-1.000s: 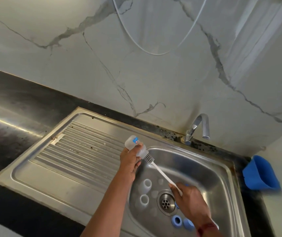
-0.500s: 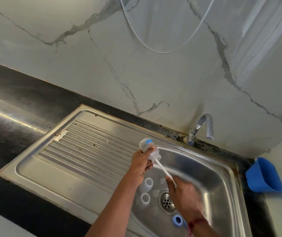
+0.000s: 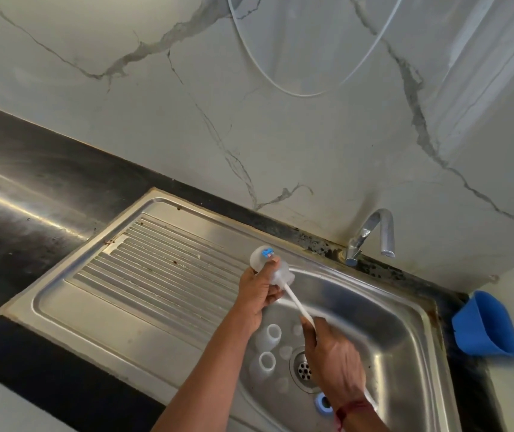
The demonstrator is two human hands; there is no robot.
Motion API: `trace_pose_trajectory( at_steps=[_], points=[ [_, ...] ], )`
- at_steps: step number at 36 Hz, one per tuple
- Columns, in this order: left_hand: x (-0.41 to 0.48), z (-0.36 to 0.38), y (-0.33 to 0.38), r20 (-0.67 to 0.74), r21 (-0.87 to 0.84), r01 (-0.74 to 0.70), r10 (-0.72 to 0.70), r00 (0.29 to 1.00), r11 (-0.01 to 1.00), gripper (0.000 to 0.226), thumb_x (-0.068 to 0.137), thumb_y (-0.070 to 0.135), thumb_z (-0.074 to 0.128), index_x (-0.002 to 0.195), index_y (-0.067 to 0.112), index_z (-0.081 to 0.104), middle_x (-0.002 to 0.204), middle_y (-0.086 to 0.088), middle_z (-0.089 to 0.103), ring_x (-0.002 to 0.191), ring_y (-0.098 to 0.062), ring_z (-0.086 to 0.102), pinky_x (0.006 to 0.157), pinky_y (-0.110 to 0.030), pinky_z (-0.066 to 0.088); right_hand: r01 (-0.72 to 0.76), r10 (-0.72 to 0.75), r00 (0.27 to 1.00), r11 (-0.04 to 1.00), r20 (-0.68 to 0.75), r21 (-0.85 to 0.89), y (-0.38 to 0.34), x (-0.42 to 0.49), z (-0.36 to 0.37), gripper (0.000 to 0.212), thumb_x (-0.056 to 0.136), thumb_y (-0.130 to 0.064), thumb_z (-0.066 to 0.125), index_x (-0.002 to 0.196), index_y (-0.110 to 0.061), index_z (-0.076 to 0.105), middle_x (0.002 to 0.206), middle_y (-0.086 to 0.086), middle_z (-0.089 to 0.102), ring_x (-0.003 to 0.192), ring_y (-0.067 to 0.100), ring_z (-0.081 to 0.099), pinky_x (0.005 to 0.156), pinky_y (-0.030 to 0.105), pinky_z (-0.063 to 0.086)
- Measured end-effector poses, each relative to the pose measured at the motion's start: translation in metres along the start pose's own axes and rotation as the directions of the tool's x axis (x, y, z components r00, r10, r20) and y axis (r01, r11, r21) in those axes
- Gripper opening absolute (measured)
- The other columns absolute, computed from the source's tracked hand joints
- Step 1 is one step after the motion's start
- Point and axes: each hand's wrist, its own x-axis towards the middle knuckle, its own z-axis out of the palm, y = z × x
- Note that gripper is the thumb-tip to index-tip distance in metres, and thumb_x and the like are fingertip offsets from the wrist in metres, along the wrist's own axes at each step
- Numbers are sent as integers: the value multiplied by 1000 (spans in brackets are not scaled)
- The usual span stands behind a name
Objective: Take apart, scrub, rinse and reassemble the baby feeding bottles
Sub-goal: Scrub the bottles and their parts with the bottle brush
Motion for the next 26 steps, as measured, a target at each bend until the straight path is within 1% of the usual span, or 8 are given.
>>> trace_pose_trajectory(
  at_steps=[1, 3, 5, 9, 12, 16, 19, 26],
  points=[
    [0, -2, 1, 6, -1, -9, 9, 1000, 1000, 39, 88, 35, 71, 120, 16, 60, 102, -12, 71, 81, -20, 69, 66, -28, 57, 19, -19, 999, 1000, -31, 8, 1, 0, -1, 37, 95, -41, 47, 73, -15, 63, 51, 0, 53, 36, 22, 51, 33, 27, 27],
    [1, -4, 3, 13, 4, -26, 26, 1000, 1000, 41, 89, 34, 71, 124, 19, 57, 109, -13, 70, 84, -22, 70, 65, -29, 57, 58, -55, 995, 998, -87, 32, 3, 0, -1, 42, 96, -42, 41, 74, -15, 64, 52, -1, 52, 36, 20, 48, 34, 25, 27],
    [-1, -3, 6, 29, 9, -31, 31, 999, 999, 42, 89, 34, 70, 126, 22, 54, 114, -14, 68, 86, -24, 70, 66, -30, 58, 89, -85, 987, 996, -134, 23, 5, 0, -2, 42, 96, -41, 42, 72, -15, 64, 52, -1, 51, 35, 19, 47, 34, 25, 27],
    [-2, -3, 7, 53, 6, 2, -2, 999, 1000, 42, 89, 36, 69, 125, 25, 52, 116, -14, 66, 90, -26, 70, 75, -36, 60, 145, -149, 972, 989, -182, -39, 15, 4, -2, 39, 98, -40, 46, 76, -15, 65, 54, 1, 51, 38, 23, 48, 33, 33, 37],
    [0, -5, 5, -7, 20, 16, -16, 1000, 1000, 43, 85, 40, 73, 121, 26, 54, 108, -14, 69, 86, -28, 70, 77, -40, 61, 167, -179, 974, 982, -142, -94, 23, 3, 0, 41, 100, -41, 42, 83, -14, 68, 55, 1, 49, 37, 24, 47, 32, 34, 38],
    [-1, -7, -3, -69, 79, 25, -19, 997, 997, 45, 81, 43, 77, 114, 22, 54, 79, -6, 70, 70, -23, 64, 84, -48, 57, 205, -210, 977, 972, -35, -116, 27, 0, 4, 52, 105, -46, 27, 87, -17, 65, 57, -1, 51, 38, 22, 49, 31, 34, 40],
    [-2, -7, -4, -74, 102, 35, -27, 997, 994, 50, 79, 45, 79, 115, 22, 53, 80, -7, 71, 62, -19, 64, 83, -45, 57, 214, -218, 976, 970, -20, -115, 28, 3, 2, 45, 101, -45, 33, 82, -18, 64, 56, -1, 53, 38, 23, 52, 30, 34, 40],
    [-3, -12, -2, -103, 102, 43, -32, 994, 994, 59, 76, 53, 77, 118, 18, 56, 87, -9, 71, 67, -19, 69, 85, -49, 59, 251, -252, 968, 963, 10, -96, 36, 6, 5, 43, 100, -46, 33, 77, -22, 59, 55, -3, 51, 38, 21, 50, 30, 32, 38]
  ],
)
